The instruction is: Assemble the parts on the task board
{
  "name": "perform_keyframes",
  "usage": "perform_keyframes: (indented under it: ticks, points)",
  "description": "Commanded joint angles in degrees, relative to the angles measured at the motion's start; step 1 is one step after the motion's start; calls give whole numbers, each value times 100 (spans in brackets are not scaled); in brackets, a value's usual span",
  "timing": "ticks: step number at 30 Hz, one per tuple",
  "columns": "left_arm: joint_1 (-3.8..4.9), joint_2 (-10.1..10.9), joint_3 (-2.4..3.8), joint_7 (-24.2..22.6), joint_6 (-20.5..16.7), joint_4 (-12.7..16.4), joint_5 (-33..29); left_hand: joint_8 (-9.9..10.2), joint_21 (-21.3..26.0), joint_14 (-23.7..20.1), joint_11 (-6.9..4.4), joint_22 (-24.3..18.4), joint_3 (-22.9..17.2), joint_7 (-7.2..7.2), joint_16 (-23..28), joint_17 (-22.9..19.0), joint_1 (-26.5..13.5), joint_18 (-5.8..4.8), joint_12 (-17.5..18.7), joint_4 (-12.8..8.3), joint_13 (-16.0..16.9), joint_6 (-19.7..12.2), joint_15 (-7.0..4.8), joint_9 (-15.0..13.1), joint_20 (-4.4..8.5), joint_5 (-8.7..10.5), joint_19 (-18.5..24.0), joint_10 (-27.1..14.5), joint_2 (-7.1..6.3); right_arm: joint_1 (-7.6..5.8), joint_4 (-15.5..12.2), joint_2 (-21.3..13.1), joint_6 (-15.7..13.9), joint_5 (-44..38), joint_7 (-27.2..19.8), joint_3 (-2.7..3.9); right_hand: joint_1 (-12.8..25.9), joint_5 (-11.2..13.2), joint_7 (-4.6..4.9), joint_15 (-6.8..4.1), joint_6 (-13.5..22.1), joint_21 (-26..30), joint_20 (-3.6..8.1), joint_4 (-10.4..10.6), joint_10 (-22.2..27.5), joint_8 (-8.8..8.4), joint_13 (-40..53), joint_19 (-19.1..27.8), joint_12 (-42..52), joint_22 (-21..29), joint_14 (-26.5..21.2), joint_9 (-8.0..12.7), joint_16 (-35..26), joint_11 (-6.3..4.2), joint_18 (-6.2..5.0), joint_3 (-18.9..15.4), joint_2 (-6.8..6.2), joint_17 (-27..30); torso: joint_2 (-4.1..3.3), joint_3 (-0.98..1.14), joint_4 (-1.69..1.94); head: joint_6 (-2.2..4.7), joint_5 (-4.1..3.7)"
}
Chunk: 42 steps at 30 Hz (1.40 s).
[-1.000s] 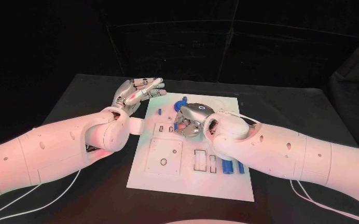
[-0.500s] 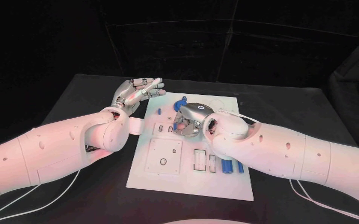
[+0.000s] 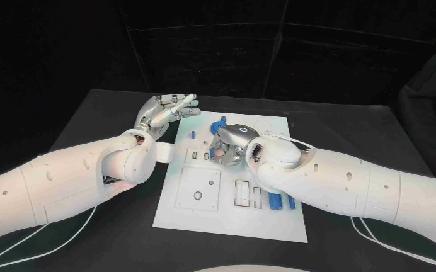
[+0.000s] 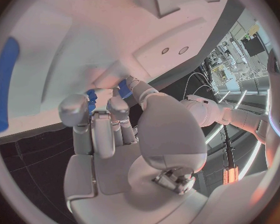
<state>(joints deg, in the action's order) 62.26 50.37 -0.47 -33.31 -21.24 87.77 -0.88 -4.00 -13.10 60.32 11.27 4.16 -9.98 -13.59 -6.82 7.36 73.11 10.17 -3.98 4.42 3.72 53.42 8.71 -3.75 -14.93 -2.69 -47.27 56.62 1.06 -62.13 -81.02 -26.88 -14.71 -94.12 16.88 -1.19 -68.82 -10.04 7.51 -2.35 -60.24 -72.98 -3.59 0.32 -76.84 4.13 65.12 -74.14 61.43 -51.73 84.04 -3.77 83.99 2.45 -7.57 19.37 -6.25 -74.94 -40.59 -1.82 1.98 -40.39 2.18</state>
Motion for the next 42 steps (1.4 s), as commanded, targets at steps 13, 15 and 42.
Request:
perform_keyframes:
  ticks: [13,15,42]
  points:
    - [8,-2,1,3,69,-1,-1,22,37,-30,-5,-8,1,-48,36,-3,0,36,9,-20,-5,-45,11,2,-42,-17,0,-27,58,19,-9,-8,-199,-87,208,-24,480,-37,41,78,397,140,-80,302,130,-46,-129,41,-174,160,325,4,-134,41,43,-752,-270,-197,-2,2,0,-13,-9]
    - [8,-3,0,9,64,-4,-1,22,37,-30,-5,-8,1,-48,36,-3,0,36,9,-20,-5,-45,11,2,-42,-17,0,-27,58,23,-32,-18,-432,-146,213,-25,451,-125,79,130,553,173,-105,518,175,-29,-166,45,-212,200,324,-7,-147,77,29,-1303,-235,-190,1,4,-1,-15,-10]
    - [212,211,0,2975,956,49,2068,-344,-2412,2721,-984,1237,889,709,-6303,5558,-1160,-22,-1566,713,1107,894,-1113,-188,1184,-9,-2841,2232,-312,-598,-1428,-2018,-1422,3027,-1552,33,-809,-599,105,131,684,712,-143,1452,625,123,-820,365,-767,1075,188,-50,-592,102,-99,-2612,255,358,198,116,-53,28,56]
